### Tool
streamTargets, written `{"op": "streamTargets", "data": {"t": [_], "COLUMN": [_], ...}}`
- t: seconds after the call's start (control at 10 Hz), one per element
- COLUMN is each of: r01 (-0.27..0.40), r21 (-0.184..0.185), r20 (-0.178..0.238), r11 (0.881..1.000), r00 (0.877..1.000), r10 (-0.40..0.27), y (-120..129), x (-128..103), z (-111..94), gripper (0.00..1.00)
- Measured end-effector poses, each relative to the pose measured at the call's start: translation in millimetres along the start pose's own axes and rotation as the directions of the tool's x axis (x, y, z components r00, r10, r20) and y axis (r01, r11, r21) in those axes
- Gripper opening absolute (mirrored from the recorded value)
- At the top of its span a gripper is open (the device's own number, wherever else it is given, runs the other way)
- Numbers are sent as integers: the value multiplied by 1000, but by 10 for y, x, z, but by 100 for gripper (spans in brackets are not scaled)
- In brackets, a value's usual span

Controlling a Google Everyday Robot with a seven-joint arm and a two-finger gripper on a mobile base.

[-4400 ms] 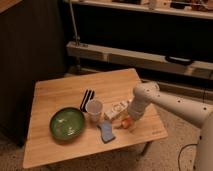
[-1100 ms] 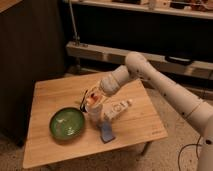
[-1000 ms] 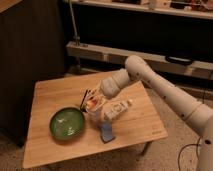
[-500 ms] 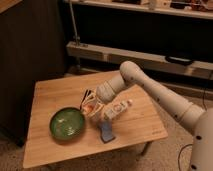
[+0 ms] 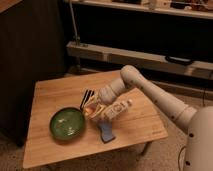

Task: Place the pepper in the ceramic cup

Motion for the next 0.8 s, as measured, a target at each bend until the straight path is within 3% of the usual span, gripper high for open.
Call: {"op": "streamTargets", "data": {"t": [0.1, 0.4, 0.8], "r01": [0, 12, 15], "r21": [3, 24, 74], "r20": [-14, -71, -75], "r11": [1000, 1000, 997], "r00": [1000, 997, 997], "r10": [0, -10, -10], "y": [0, 3, 21], "x": [24, 164, 314], "z": [-22, -99, -161], "gripper": [79, 80, 80]}}
